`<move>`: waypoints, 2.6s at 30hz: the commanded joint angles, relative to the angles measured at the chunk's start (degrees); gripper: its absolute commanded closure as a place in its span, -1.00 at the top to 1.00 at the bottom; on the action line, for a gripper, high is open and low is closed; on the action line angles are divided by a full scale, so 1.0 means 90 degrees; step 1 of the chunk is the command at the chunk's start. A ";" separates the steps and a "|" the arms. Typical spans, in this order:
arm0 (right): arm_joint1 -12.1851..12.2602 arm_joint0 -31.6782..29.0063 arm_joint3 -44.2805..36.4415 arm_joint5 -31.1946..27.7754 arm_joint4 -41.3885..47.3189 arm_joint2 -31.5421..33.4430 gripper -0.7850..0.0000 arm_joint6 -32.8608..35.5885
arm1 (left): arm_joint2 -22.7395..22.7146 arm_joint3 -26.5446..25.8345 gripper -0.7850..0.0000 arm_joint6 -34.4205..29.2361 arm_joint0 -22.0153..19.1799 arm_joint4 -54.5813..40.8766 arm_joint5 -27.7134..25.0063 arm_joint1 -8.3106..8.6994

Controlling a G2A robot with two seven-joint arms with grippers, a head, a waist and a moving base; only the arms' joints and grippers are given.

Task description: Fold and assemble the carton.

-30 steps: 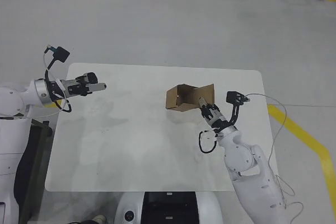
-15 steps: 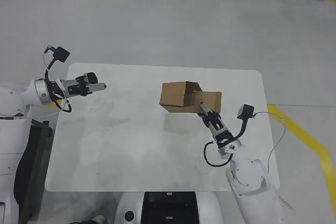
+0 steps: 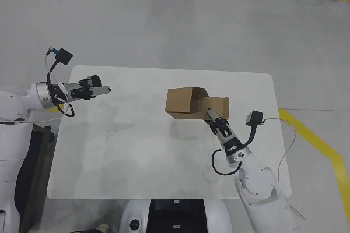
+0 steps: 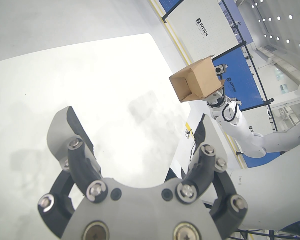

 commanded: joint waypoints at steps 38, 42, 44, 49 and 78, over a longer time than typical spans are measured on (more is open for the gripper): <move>-0.0093 0.0280 0.0233 0.0776 0.4068 -0.0360 -1.00 0.0802 | 0.2631 -0.0693 1.00 0.1204 -0.0804 -0.0236 -0.2146 0.0088; -0.0110 0.0312 0.0269 0.0676 0.4123 -0.0498 -1.00 0.0691 | 0.2824 -0.0651 1.00 0.1497 -0.0940 0.0002 -0.2439 0.0119; -0.0122 0.0350 0.0264 0.0642 0.4157 -0.0579 -1.00 0.0640 | 0.2906 -0.0594 1.00 0.1649 -0.1007 0.0144 -0.2591 0.0121; -0.0144 0.0472 0.0292 0.0654 0.4127 -0.0795 -1.00 0.0559 | 0.3107 -0.0409 1.00 0.1947 -0.1175 0.0406 -0.2888 0.0085; -0.0184 0.0924 0.0654 0.0719 0.4314 -0.1048 -1.00 0.0332 | 0.3692 0.0041 0.07 0.2406 -0.1677 0.0742 -0.3288 -0.0138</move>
